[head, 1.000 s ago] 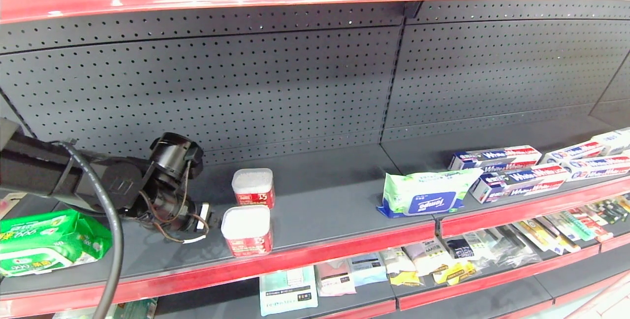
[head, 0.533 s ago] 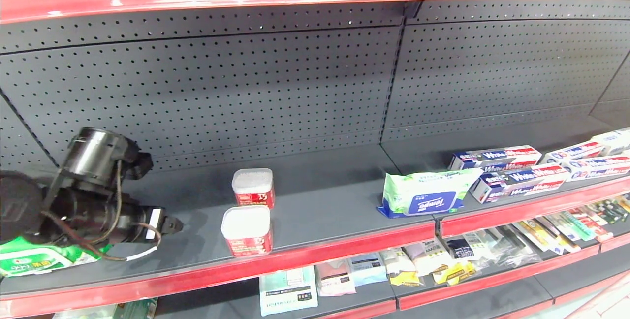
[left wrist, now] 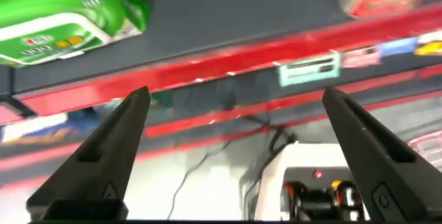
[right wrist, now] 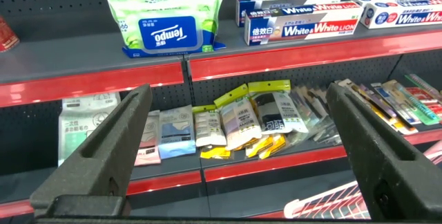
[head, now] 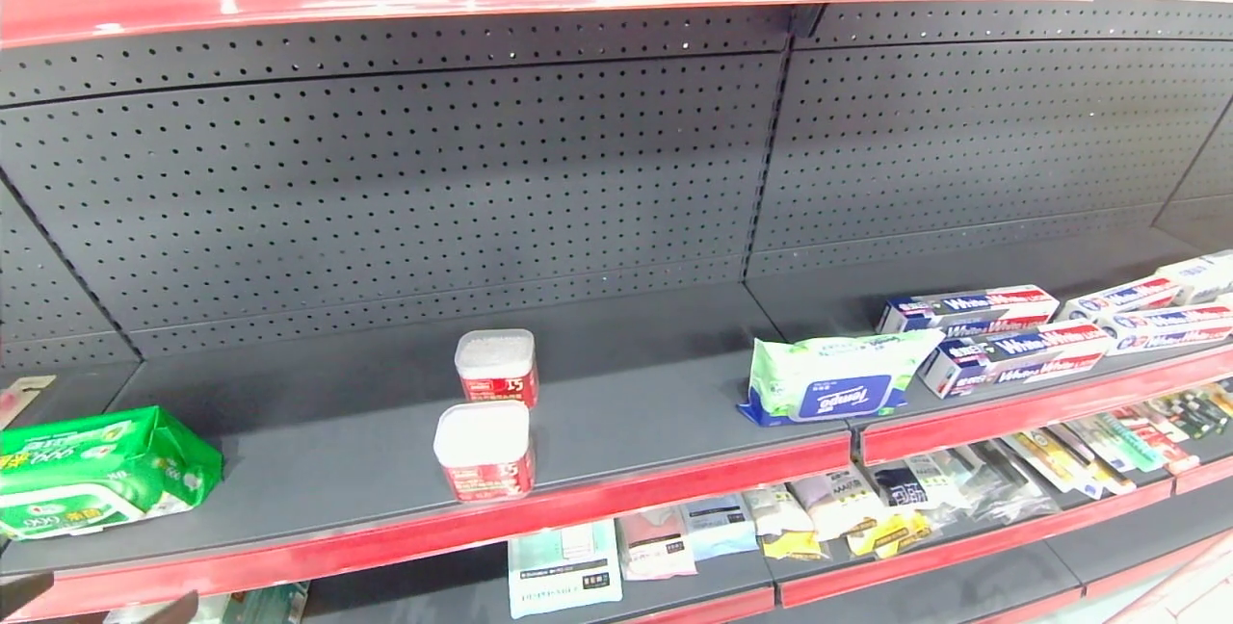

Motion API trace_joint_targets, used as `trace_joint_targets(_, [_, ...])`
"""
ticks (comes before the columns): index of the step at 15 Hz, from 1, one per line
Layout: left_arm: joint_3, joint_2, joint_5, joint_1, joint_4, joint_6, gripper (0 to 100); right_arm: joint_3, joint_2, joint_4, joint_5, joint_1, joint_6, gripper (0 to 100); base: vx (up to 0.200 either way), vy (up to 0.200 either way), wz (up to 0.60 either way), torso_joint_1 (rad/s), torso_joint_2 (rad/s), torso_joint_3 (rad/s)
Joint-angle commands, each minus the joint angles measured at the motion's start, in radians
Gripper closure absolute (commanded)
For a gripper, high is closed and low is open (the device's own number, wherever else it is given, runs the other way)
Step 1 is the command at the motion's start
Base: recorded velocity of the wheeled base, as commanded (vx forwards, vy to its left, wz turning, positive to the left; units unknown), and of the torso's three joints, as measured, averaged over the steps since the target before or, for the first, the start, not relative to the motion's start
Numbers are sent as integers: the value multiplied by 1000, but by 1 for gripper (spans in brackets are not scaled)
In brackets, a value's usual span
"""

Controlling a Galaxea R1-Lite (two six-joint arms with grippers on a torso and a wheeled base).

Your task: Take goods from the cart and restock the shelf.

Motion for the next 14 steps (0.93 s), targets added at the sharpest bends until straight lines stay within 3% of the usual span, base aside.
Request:
trace_joint_targets(1, [201, -544, -169, 71, -3, 84, 0, 0, 1, 0, 0, 0, 0, 0, 0, 0, 0, 0, 0, 0])
trace_joint_targets(3, [201, -633, -169, 77, -2, 78, 0, 0, 1, 0, 0, 0, 0, 0, 0, 0, 0, 0, 0, 0])
trace_joint_targets(4, [203, -652, -166, 96, -2, 40, 0, 0, 1, 0, 0, 0, 0, 0, 0, 0, 0, 0, 0, 0])
trace_joint_targets(5, [203, -696, -162, 117, -2, -25, 0, 0, 1, 0, 0, 0, 0, 0, 0, 0, 0, 0, 0, 0])
trace_joint_targets(6, [204, -702, -146, 119, -5, -51, 0, 0, 1, 0, 0, 0, 0, 0, 0, 0, 0, 0, 0, 0])
trace_joint_targets(7, [207, -702, -24, 119, -11, -74, 0, 0, 1, 0, 0, 0, 0, 0, 0, 0, 0, 0, 0, 0])
trace_joint_targets(9, [221, -702, 24, 119, -39, -49, 0, 0, 1, 0, 0, 0, 0, 0, 0, 0, 0, 0, 0, 0])
trace_joint_targets(11, [247, -702, 9, 119, -94, -43, 0, 0, 1, 0, 0, 0, 0, 0, 0, 0, 0, 0, 0, 0])
trace_joint_targets(12, [295, -702, -31, 119, -160, -20, 0, 0, 1, 0, 0, 0, 0, 0, 0, 0, 0, 0, 0, 0])
trace_joint_targets(14, [295, -702, -48, 119, -157, -5, 0, 0, 1, 0, 0, 0, 0, 0, 0, 0, 0, 0, 0, 0])
